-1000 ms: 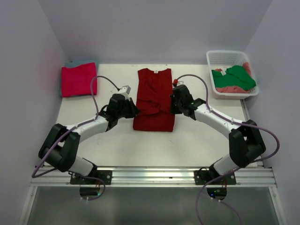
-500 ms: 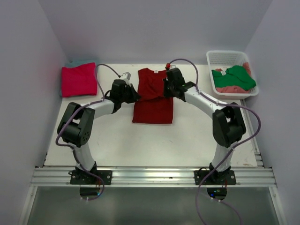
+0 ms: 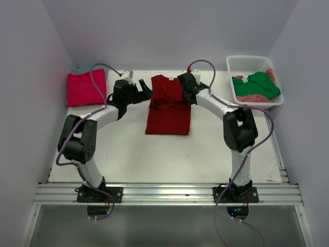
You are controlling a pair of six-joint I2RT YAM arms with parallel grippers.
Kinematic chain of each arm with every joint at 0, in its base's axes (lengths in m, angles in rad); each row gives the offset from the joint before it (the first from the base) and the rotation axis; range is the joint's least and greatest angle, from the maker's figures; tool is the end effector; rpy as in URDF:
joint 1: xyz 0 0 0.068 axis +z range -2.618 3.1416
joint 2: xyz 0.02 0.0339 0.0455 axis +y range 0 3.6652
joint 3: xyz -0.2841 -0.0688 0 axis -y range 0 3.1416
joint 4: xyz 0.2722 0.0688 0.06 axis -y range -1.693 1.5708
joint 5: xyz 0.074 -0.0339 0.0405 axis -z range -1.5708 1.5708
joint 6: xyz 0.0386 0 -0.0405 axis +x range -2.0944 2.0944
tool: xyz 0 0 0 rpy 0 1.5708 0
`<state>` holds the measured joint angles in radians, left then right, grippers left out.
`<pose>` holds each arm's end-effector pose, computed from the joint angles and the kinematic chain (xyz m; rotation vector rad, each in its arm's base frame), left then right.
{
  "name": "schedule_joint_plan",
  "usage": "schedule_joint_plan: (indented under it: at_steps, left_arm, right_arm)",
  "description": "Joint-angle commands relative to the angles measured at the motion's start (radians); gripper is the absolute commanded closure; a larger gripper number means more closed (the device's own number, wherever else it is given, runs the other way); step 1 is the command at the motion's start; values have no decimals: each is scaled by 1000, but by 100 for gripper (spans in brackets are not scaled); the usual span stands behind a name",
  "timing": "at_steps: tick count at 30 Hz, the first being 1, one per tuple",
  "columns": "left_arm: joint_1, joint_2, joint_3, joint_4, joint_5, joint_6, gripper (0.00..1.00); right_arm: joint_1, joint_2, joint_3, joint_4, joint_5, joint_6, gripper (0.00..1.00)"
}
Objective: Fold and stack the t-shirts
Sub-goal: Fold the folded rectangular tshirt in 1/3 of the way
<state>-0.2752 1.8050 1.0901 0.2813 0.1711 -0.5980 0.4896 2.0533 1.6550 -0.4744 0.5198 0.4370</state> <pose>0.4144 -0.1238 0.2096 -0.2207 2.0619 -0.7204 0.4459 0.2159 0.2325 0.1616 2.2986 -0.1725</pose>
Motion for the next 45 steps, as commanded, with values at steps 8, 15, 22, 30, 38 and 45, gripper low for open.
schedule_joint_plan:
  at_steps: [8,15,22,30,38,45]
  left_arm:
    - [1,-168,-95,101,89,-32,0]
    - [2,34,42,42,385,-57,64]
    - [-1,217,110,149,603,-170,92]
    - [-9,241,71,234,660,-227,93]
    - [-13,292,59,285,674,-256,93]
    - [-12,287,51,282,676,-253,93]
  right_arm:
    - [-3,-189,-136,144,-62,-29,50]
    - [-13,-151,-149,184,-393,3,100]
    - [-26,-19,-58,171,-642,64,100]
    - [-36,22,-98,206,-742,135,100]
    - [-37,94,-26,160,-656,111,100]
    - [-49,200,127,74,-534,75,100]
